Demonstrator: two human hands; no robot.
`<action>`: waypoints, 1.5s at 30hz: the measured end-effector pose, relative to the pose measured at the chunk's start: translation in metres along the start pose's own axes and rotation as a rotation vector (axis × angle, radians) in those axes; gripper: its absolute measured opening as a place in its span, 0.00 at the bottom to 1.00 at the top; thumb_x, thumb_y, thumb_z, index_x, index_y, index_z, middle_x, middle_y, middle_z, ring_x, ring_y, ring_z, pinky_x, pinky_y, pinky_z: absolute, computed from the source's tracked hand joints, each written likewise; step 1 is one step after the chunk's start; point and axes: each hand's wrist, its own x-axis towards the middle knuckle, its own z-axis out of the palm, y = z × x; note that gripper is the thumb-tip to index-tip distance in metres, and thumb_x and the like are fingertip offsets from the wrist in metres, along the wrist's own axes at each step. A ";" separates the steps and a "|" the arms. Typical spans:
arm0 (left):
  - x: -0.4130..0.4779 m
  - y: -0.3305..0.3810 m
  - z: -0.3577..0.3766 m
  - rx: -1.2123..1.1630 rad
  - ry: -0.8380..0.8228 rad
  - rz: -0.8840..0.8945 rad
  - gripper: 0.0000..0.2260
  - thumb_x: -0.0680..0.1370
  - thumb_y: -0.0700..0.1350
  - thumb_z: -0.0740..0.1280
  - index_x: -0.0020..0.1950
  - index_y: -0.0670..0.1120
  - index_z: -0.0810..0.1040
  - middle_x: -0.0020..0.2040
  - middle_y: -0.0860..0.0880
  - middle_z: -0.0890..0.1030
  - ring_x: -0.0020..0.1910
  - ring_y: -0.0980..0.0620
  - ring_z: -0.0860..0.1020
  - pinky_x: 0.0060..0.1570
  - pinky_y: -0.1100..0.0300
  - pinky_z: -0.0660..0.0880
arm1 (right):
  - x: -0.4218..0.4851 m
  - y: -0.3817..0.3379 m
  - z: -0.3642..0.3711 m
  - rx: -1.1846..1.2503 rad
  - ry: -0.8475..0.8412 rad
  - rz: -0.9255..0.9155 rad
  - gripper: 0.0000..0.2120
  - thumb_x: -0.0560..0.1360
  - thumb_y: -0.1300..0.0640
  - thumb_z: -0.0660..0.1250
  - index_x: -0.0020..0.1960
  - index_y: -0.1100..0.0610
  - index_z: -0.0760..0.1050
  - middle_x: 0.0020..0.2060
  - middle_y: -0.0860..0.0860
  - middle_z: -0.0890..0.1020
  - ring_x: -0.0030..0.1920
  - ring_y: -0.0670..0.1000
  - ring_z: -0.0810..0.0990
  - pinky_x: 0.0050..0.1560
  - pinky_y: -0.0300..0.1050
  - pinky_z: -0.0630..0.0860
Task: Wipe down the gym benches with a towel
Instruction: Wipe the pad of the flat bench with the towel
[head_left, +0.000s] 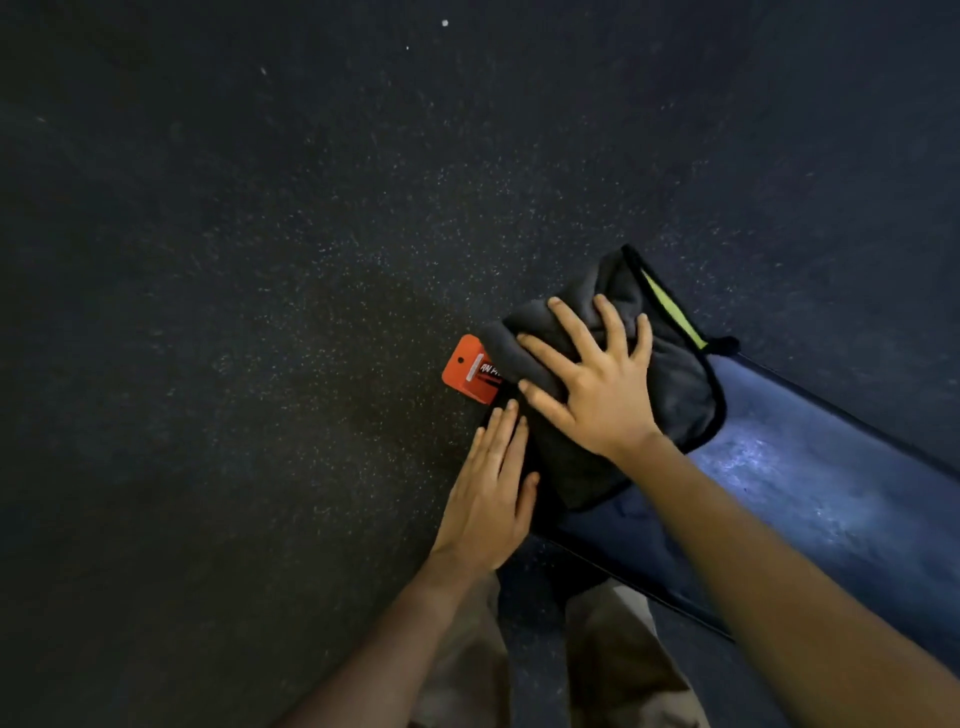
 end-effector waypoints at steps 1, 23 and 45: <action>0.003 0.002 0.001 0.002 0.008 0.006 0.25 0.80 0.47 0.55 0.74 0.39 0.57 0.76 0.43 0.55 0.76 0.48 0.50 0.73 0.59 0.45 | 0.010 0.006 -0.002 -0.003 -0.010 0.024 0.27 0.74 0.33 0.54 0.66 0.44 0.74 0.72 0.53 0.69 0.71 0.67 0.62 0.65 0.74 0.57; 0.108 0.163 0.105 0.386 -0.009 0.152 0.27 0.79 0.51 0.53 0.75 0.39 0.60 0.76 0.42 0.59 0.75 0.47 0.54 0.72 0.45 0.47 | -0.177 0.253 -0.021 0.061 -0.171 1.011 0.35 0.72 0.33 0.43 0.65 0.48 0.74 0.65 0.54 0.74 0.65 0.61 0.68 0.67 0.61 0.57; 0.124 0.243 0.160 0.445 -0.013 0.159 0.24 0.79 0.49 0.52 0.72 0.40 0.66 0.73 0.42 0.65 0.74 0.44 0.61 0.72 0.47 0.47 | -0.223 0.293 -0.021 0.133 -0.163 0.621 0.38 0.72 0.31 0.40 0.67 0.49 0.73 0.60 0.55 0.77 0.59 0.61 0.73 0.58 0.57 0.64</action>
